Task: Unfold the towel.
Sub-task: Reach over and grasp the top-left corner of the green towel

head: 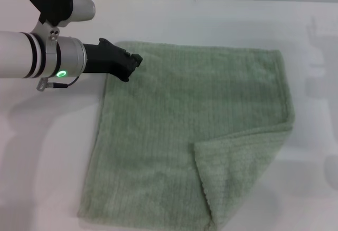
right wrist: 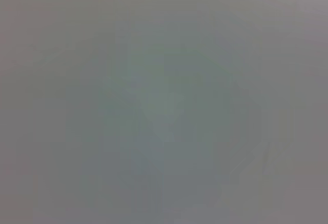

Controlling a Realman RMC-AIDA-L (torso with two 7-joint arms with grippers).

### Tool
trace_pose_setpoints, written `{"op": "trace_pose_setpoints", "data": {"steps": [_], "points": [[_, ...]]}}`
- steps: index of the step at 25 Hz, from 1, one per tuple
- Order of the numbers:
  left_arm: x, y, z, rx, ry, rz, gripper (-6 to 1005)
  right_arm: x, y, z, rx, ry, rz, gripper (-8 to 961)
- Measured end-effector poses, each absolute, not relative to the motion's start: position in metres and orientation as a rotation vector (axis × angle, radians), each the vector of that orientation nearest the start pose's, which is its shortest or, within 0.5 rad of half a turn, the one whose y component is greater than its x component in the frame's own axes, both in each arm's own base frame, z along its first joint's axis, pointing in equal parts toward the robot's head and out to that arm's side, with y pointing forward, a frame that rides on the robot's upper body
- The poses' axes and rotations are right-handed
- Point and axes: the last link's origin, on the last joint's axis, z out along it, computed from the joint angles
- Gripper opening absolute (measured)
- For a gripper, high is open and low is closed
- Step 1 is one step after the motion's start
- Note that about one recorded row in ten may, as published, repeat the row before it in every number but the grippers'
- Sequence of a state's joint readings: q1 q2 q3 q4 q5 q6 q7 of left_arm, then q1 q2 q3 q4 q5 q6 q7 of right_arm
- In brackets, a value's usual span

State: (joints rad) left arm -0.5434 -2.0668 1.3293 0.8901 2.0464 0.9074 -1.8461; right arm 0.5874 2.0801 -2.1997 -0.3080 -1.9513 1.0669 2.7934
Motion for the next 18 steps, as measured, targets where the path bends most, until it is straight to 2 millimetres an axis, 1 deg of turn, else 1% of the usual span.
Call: {"op": "trace_pose_setpoints", "data": {"steps": [5,7,18], "points": [[-0.237,0.395,-0.037,-2.533,-0.605,-0.088,5,0.281,0.396,0.007,-1.383,0.394,0.528,671],[-0.244,0.395,-0.038,-2.514,-0.618,-0.068,4,0.281,0.396,0.007,-1.383,0.394,0.530,671],[-0.252,0.397,-0.039,-2.497,-0.602,-0.031,4,0.281,0.396,0.007,-1.383,0.395,0.531,672]]}}
